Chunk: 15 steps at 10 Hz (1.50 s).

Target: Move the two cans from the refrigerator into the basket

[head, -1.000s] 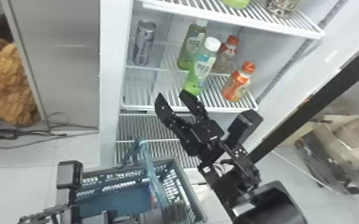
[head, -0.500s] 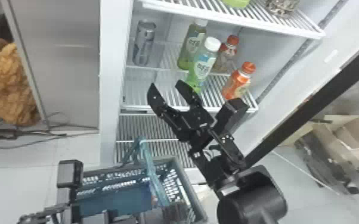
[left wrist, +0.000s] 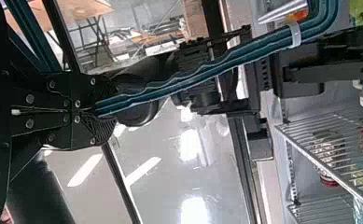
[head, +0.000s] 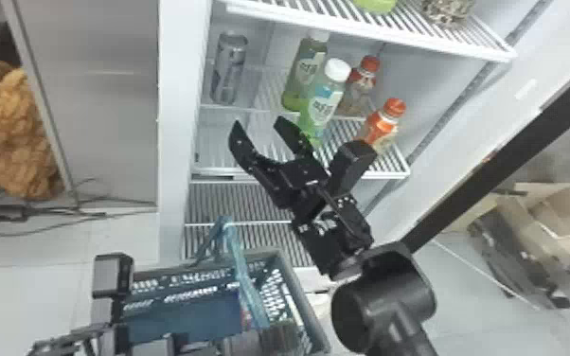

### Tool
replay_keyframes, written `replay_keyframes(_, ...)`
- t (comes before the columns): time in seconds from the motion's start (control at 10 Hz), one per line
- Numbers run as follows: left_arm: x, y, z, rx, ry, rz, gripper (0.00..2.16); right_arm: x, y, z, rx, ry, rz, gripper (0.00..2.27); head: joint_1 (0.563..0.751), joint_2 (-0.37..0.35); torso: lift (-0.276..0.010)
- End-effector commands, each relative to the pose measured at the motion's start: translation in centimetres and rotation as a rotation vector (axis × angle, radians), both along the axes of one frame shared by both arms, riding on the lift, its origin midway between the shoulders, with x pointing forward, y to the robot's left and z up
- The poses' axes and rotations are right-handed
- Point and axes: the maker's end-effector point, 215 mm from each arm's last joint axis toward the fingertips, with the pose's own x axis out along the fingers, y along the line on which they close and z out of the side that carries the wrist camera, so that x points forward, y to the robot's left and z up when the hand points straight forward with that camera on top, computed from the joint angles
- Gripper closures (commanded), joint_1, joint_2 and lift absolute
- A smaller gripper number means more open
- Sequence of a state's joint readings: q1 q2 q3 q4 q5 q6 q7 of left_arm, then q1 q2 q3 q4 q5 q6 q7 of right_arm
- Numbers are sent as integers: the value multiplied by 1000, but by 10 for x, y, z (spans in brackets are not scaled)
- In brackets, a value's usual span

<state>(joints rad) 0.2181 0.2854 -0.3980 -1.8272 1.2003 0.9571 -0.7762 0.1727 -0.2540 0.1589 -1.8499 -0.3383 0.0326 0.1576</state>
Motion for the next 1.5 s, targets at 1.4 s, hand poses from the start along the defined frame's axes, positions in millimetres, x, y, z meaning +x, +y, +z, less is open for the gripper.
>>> replay_keyframes(1.4,-2,-3,1,2,-3,-17,1187,74,16,-1,-35,-13,-10,160,695,-312,-276)
